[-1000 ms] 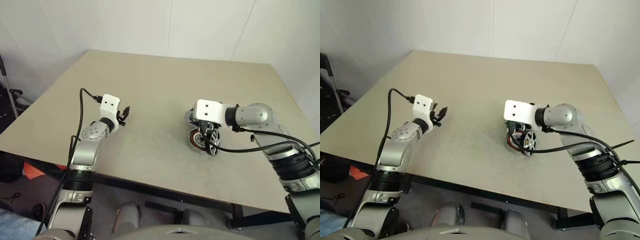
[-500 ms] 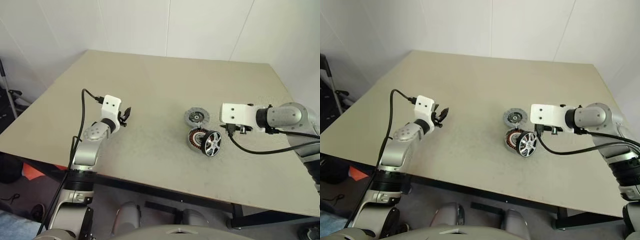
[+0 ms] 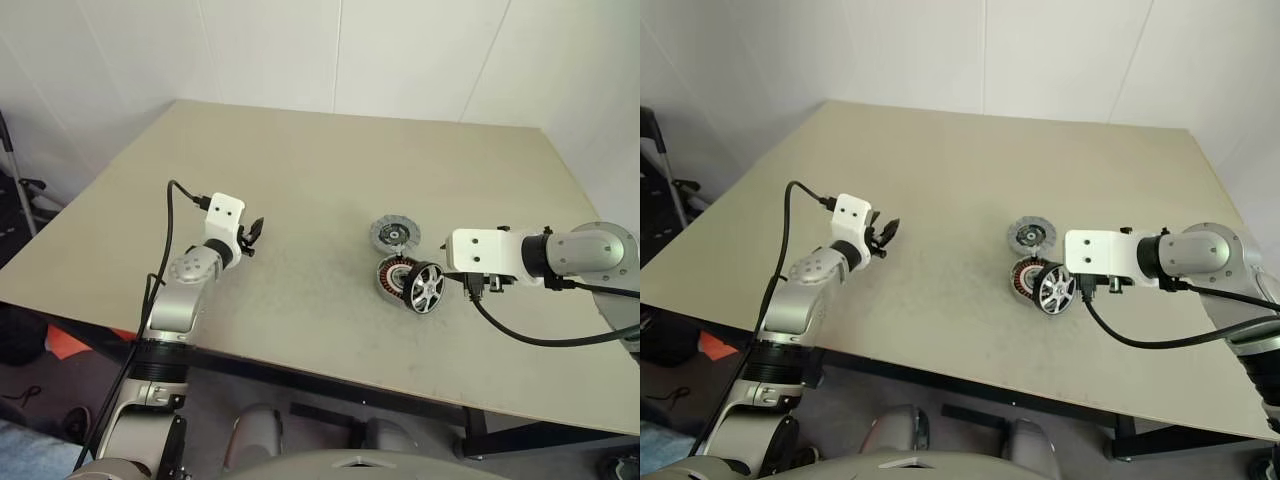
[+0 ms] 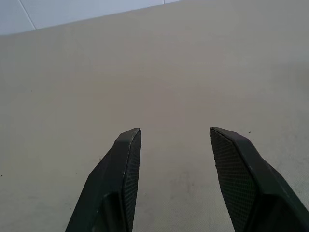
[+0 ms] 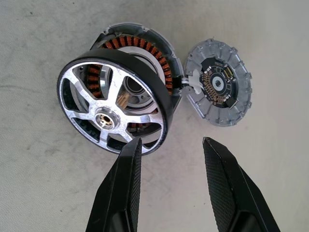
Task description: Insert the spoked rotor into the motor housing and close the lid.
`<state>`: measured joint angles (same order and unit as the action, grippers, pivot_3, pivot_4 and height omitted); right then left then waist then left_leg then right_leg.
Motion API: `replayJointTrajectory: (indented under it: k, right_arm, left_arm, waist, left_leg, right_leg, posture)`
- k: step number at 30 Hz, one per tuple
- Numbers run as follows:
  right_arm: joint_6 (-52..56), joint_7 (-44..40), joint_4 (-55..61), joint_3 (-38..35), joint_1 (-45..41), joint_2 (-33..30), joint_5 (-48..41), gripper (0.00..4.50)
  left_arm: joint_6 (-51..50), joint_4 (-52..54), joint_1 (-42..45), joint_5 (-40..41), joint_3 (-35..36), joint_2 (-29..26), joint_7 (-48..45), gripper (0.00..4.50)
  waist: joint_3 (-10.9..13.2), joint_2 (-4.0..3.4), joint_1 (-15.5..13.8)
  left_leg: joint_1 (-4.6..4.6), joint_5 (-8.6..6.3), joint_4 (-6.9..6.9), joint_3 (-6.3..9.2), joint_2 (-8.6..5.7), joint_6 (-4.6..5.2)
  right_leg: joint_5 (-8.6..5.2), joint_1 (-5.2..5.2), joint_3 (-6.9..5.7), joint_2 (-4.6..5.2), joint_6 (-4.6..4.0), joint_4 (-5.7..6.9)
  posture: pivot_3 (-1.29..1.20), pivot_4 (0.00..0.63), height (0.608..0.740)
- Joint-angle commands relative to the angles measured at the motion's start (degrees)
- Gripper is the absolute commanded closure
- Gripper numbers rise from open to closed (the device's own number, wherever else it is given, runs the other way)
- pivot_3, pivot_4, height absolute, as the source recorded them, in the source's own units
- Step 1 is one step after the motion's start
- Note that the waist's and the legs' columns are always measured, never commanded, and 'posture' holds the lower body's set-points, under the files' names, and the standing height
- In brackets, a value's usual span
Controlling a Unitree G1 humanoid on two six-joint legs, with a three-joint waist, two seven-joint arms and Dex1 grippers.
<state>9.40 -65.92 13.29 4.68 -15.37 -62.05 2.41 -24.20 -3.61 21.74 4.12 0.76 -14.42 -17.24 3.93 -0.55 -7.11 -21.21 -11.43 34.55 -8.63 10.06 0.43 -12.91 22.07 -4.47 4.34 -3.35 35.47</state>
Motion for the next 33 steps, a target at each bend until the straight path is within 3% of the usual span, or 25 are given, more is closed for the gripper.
replayJointTrajectory:
  k: [1, 31, 33]
  right_arm:
    - [0.7, 0.8, 2.4, -1.0, -1.5, 0.6, -0.6, 2.24]
    - [0.7, 2.9, -1.9, 6.3, -6.5, 8.4, 3.2, 2.24]
    - [0.9, 2.9, -2.2, 6.3, -6.8, 8.6, 3.3, 2.67]
  left_arm:
    - [1.3, 1.1, 0.9, 0.0, 0.4, -0.6, 0.0, 2.12]
    - [1.1, 2.0, -0.1, 0.2, 1.1, -1.2, 0.8, 2.12]
    - [1.1, 2.1, -0.2, 0.2, 1.1, -1.3, 0.8, 2.09]
  waist:
    - [0.0, 0.0, 0.1]
    - [0.0, -0.01, 0.0]
    - [0.0, -0.01, 0.0]
  left_leg:
    - [0.02, 0.0, 0.0, 0.0, 0.0, 0.0]
    - [0.01, -0.02, 0.0, 0.0, 0.01, -0.05]
    - [0.01, -0.02, 0.0, 0.0, 0.01, -0.05]
  right_leg:
    - [-0.01, -0.01, 0.0, 0.0, 0.01, 0.0]
    - [0.09, -0.01, 0.0, 0.0, -0.16, 0.02]
    - [0.09, -0.01, 0.0, 0.0, -0.16, 0.02]
  posture:
    - [0.0, 0.0, 0.74]
    - [0.0, 0.0, 0.74]
    - [0.0, 0.0, 0.74]
